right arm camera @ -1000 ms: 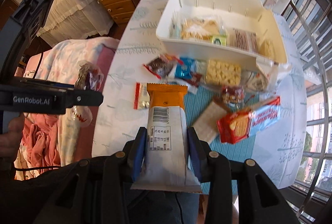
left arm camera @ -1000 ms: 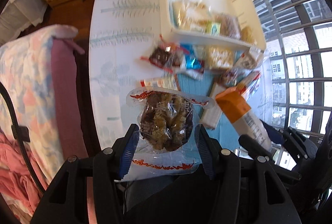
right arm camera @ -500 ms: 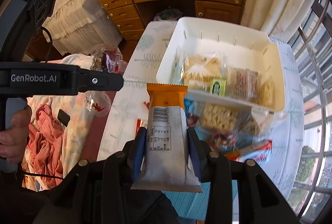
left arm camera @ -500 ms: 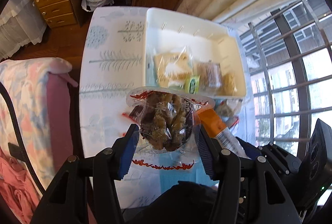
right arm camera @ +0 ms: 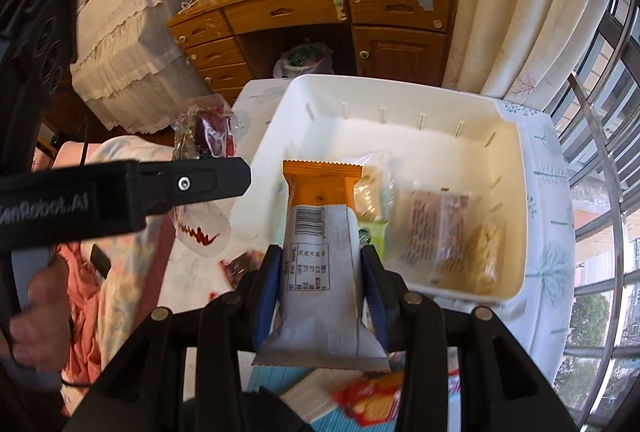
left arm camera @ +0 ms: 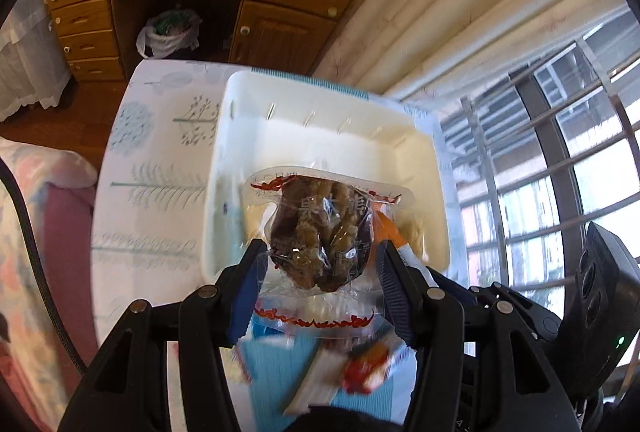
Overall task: Organize snacks
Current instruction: 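Lower and release the nut packet in the basket with left tool while right tool releases white bar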
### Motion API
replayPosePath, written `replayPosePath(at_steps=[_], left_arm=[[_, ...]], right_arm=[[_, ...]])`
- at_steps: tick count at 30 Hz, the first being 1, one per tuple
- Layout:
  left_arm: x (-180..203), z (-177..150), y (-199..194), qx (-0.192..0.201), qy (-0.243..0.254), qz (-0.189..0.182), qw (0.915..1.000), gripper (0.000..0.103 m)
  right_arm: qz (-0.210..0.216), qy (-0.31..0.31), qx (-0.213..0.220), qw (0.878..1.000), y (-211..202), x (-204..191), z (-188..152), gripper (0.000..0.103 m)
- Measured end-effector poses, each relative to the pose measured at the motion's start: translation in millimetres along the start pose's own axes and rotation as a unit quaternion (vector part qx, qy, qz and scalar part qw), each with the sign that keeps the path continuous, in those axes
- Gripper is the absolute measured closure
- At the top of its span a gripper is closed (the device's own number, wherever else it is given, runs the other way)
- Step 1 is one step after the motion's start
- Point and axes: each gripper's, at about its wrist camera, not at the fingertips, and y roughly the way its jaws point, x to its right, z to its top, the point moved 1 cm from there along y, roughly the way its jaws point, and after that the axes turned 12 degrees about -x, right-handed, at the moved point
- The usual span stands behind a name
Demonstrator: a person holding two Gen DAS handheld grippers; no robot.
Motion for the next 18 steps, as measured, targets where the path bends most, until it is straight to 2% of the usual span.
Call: replayPosePath(at_steps=[5,10,11,14,18], left_arm=[[-0.4,3.7,23.5,0.017,-0.015,-0.004,0.9997,0.048],[4.9,7.0,39.6,-0.004,-0.021,0.025,0.9995,0.044],[5.1,7.2,39.9,-0.006,-0.023,0.027,0.9993,0.042],[8.9,7.1,35.2,-0.003,-0.033,0.030,0.9990,0.023],[14.5,3.3,23.1,0.012,-0.041,0.043,0.9982,0.022]], right_arm=[[0.006,0.004,-0.004,1.000,18.4,18.5,10.4,0.063],[0.002,0.007,-0.010,1.000,26.5,33.6,15.9,0.060],[-0.001,0.008,-0.010,1.000,26.2,35.3,16.6,0.060],[0.007,0.012,-0.011,1.000,24.8,42.3,17.2,0.057],[0.020,0.016,-0.010,1.000,22.2,46.8,14.9,0.044]])
